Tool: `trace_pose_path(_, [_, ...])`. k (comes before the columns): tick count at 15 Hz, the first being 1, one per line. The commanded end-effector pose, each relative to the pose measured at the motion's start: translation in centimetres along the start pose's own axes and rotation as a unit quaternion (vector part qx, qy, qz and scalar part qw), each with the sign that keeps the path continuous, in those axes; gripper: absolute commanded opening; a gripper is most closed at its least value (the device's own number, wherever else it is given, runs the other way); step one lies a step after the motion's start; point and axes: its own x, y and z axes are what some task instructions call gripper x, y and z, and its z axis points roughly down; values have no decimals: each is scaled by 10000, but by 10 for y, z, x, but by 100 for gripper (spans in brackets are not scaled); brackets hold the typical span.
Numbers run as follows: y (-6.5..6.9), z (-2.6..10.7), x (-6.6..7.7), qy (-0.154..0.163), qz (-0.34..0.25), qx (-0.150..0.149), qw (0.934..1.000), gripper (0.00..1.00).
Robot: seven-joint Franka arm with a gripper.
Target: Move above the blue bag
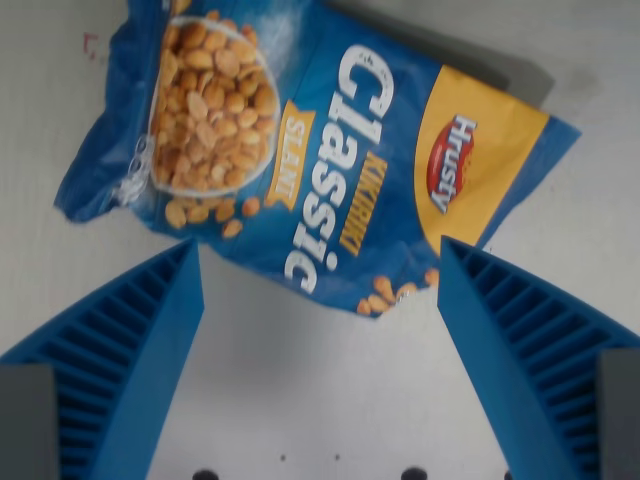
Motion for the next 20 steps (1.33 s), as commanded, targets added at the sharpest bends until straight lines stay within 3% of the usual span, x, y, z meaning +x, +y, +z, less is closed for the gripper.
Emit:
trace_pose_path(1, [6,6,11,-39,-54,72,10000,100])
trace_pose_path(10, [12,28,27,-46,-43,110,9999,100])
trace_pose_path(20, [15,39,34,-26,-46,131,9999,100])
